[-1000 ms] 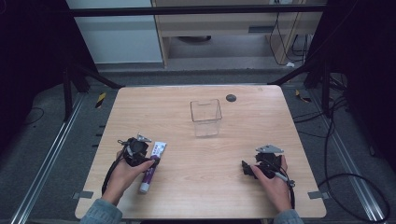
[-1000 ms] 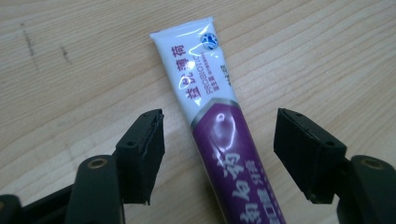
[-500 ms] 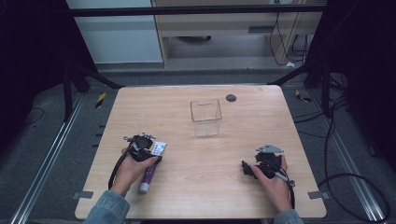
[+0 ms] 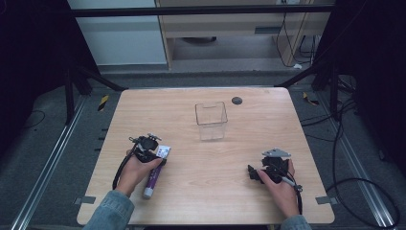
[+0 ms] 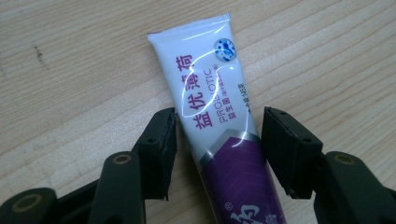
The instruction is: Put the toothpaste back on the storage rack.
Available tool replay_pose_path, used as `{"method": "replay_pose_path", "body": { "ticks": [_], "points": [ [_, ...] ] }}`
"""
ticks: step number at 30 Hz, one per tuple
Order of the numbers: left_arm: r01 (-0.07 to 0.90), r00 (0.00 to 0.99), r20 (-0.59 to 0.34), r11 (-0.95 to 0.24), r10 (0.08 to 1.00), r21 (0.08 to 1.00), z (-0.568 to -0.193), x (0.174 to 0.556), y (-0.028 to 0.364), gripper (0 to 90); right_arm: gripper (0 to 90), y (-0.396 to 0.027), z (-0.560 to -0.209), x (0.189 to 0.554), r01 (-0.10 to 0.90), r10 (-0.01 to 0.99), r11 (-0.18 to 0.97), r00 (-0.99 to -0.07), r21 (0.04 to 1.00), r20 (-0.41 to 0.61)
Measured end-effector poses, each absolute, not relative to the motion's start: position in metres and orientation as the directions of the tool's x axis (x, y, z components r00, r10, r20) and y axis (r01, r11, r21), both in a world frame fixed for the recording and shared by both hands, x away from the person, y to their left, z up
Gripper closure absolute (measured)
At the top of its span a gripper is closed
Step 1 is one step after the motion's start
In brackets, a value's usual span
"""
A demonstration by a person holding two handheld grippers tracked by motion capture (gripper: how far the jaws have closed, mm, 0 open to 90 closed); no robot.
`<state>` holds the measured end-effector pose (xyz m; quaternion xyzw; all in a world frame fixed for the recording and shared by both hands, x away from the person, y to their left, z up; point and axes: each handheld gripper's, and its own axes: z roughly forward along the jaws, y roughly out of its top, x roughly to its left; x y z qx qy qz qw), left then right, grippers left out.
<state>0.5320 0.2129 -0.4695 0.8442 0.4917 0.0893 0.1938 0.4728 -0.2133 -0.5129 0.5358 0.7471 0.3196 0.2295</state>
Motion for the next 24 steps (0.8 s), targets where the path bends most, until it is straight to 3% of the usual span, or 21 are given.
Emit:
{"method": "replay_pose_path", "body": {
  "ticks": [10, 24],
  "points": [
    [0.809, 0.491, -0.044, -0.437, 0.870, 0.392, -0.4696, 0.5356, 0.2111, 47.0, 0.6, -0.2133, -0.5128, 0.4728, 0.654, 0.947, 0.222, -0.321, 0.723, 0.000],
    [0.782, 0.533, -0.005, -0.490, 0.846, 0.386, -0.4690, 0.5348, 0.2029, 62.3, 0.6, -0.2133, -0.5129, 0.4727, 0.654, 0.947, 0.223, -0.321, 0.723, -0.001]
  ]
}}
